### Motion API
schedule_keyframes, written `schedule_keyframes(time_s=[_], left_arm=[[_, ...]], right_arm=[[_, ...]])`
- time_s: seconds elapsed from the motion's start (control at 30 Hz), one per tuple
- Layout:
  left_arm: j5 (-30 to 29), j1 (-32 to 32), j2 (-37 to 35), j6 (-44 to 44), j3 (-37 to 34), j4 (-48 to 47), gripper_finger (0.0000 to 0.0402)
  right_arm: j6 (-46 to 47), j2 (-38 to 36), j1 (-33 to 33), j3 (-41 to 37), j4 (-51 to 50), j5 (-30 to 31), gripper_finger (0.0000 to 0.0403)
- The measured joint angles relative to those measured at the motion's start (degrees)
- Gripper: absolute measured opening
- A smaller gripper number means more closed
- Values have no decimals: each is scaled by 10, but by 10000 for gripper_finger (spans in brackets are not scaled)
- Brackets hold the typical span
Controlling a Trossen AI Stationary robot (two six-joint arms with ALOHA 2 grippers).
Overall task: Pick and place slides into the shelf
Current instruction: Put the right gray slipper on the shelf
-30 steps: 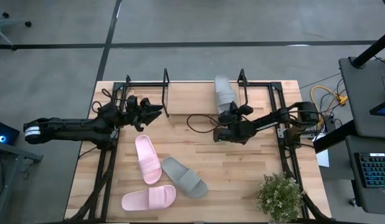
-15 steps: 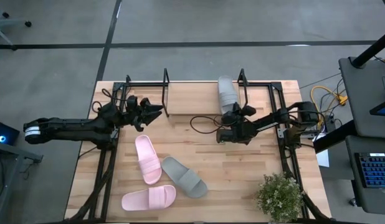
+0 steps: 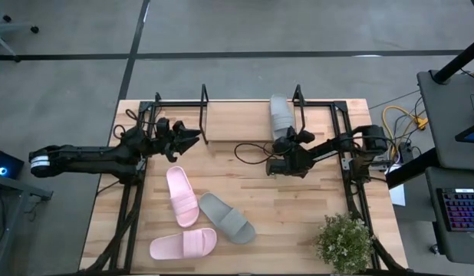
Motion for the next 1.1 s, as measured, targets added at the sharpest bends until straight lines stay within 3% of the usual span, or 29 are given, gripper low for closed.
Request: schedule_keyframes(time_s=[0.97, 1.1], left_arm=[[0, 0, 0, 0, 1, 0, 192], [-1, 0, 0, -6, 1, 0, 192]], right_arm=[[46, 9, -13, -9, 0, -5, 8], [68, 9, -13, -9, 0, -32, 8]])
